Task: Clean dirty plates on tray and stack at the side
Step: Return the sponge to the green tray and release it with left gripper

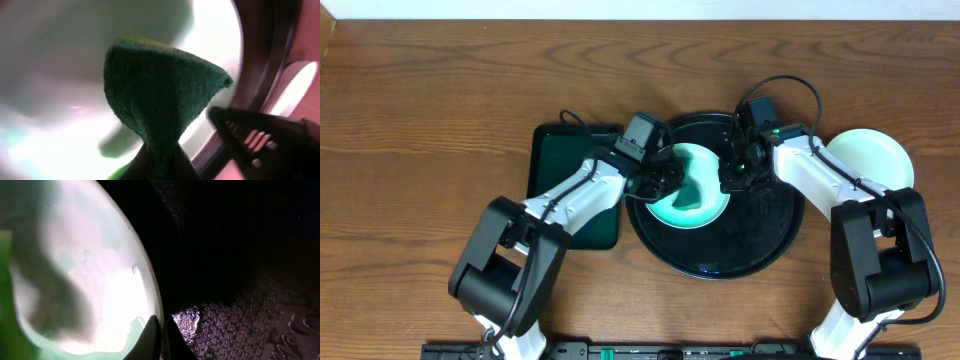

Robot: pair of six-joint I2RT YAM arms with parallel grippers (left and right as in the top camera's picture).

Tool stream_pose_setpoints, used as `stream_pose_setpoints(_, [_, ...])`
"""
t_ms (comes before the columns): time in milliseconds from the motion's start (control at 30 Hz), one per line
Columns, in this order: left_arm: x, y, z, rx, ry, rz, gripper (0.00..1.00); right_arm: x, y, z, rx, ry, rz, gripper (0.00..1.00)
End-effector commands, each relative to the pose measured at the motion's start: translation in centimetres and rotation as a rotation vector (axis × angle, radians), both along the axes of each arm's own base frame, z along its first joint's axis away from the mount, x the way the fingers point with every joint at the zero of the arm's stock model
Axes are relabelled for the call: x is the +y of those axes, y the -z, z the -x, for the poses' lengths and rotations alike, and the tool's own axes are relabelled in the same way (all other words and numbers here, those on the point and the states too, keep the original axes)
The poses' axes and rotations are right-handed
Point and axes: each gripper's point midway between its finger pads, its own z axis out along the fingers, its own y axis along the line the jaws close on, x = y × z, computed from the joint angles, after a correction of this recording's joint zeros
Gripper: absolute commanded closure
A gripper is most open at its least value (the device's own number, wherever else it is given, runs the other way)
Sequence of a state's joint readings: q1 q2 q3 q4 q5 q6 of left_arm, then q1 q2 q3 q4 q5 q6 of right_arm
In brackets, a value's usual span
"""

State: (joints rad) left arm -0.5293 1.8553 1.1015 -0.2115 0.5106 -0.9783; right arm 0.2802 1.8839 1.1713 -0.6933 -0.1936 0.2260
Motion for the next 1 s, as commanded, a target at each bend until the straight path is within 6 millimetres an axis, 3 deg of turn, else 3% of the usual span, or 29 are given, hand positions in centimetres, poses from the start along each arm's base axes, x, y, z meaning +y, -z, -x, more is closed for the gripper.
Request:
stream_pose_setpoints(0, [2.6,-3.4,-1.1,-0.112,0.081,0.005,0.93,0.3,-0.8,-0.1,-0.026,-0.026,0.001,0.99])
stream_pose_setpoints(100, [5.2,-4.7,-1.2,-0.148,0.098,-0.028,0.93,0.3,-0.8,-0.1,-0.026,-0.026,0.001,0.99])
stream_pose_setpoints(233, [10.4,-7.6,-1.1,-0.242,0.121,-0.104,0.93,0.3,-0.8,-0.1,-0.027,-0.026,0.001,0.99])
stream_pose_setpoints(300, [12.8,-8.0,-0.9,-0.255,0.104,-0.173,0.93,0.3,-0.8,-0.2,-0.029,-0.026,0.001,0.99])
stream_pose_setpoints(533, [24.2,-5.2,1.6,-0.118,0.069,-0.686,0.93,0.3,-0.8,-0.2,-0.030,-0.026,0.000,0.99])
stream_pose_setpoints(767, [26.6,-3.4,1.4,-0.061,0.083,-0.827,0.93,0.3,-0.8,-0.3,-0.032,-0.026,0.000,0.99])
stream_pose_setpoints(967, [26.7,-0.5,1.8,0.027,0.122,-0.838,0.92,0.3,-0.8,-0.3,-0.033,-0.026,0.000,0.99])
